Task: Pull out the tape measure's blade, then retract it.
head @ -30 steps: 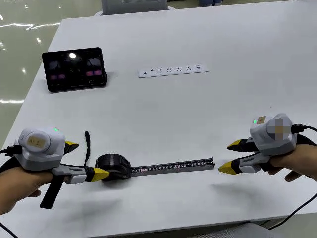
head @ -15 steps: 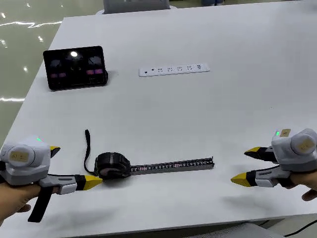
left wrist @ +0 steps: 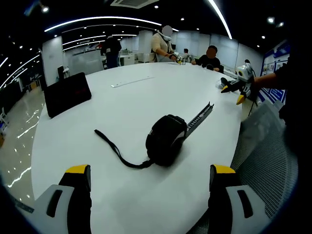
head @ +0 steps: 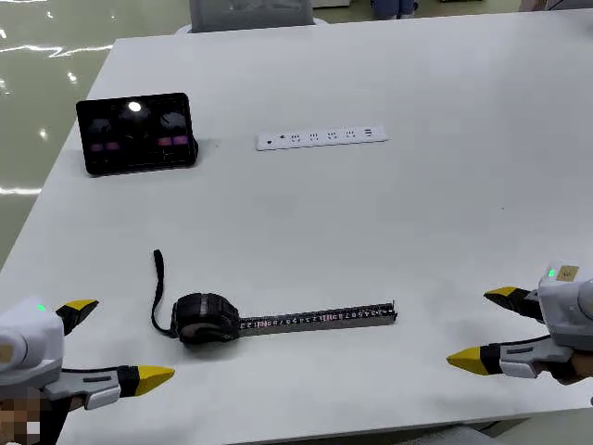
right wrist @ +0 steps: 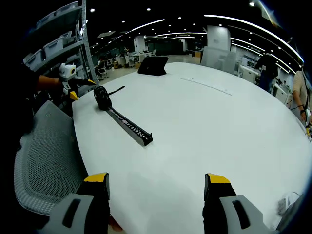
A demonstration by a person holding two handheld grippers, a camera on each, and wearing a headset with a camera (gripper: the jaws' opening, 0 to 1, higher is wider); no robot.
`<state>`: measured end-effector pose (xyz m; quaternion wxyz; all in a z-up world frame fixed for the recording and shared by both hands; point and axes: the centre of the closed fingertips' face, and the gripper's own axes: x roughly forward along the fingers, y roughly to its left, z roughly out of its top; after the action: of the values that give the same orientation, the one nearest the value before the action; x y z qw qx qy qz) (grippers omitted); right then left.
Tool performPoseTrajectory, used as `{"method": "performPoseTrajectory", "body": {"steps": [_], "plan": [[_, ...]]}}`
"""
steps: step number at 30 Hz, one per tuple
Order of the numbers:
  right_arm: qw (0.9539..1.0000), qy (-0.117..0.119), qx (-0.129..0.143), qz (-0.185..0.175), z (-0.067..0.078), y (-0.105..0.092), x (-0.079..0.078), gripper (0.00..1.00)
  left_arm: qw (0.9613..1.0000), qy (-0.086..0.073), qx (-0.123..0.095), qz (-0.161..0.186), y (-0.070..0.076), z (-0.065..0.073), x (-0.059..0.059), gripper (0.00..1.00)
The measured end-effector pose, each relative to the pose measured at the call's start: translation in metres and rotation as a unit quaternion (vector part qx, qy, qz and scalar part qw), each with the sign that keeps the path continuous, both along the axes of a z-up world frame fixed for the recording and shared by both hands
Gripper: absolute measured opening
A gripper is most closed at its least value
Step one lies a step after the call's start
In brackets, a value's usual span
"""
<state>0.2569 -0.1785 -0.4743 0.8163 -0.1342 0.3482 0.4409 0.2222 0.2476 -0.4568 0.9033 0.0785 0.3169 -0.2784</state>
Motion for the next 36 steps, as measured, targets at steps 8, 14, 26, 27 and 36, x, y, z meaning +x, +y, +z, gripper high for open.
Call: {"method": "performPoseTrajectory", "body": {"steps": [8,14,26,27,36], "plan": [[0.9998,-0.018,-0.001,-0.004,-0.003,-0.006,-0.008,0.95,1.0000,0.007,0.002,0.003,0.003,-0.001,-0.006,0.99],[0.9997,-0.017,0.003,-0.018,-0.001,-0.011,-0.007,0.99,0.9999,0.010,0.004,0.004,0.007,0.001,-0.008,0.99],[0.9997,-0.004,0.009,-0.021,-0.001,-0.013,-0.012,0.99,0.9999,0.010,0.000,0.014,0.011,0.003,-0.009,0.99],[0.9996,-0.003,0.008,-0.027,-0.001,-0.015,-0.011,0.99,0.9998,0.010,0.001,0.014,0.011,0.003,-0.010,0.99],[0.9997,-0.008,0.013,-0.020,0.003,-0.013,-0.010,0.99,0.9999,0.014,0.003,0.004,0.004,0.002,-0.009,0.99]]}}
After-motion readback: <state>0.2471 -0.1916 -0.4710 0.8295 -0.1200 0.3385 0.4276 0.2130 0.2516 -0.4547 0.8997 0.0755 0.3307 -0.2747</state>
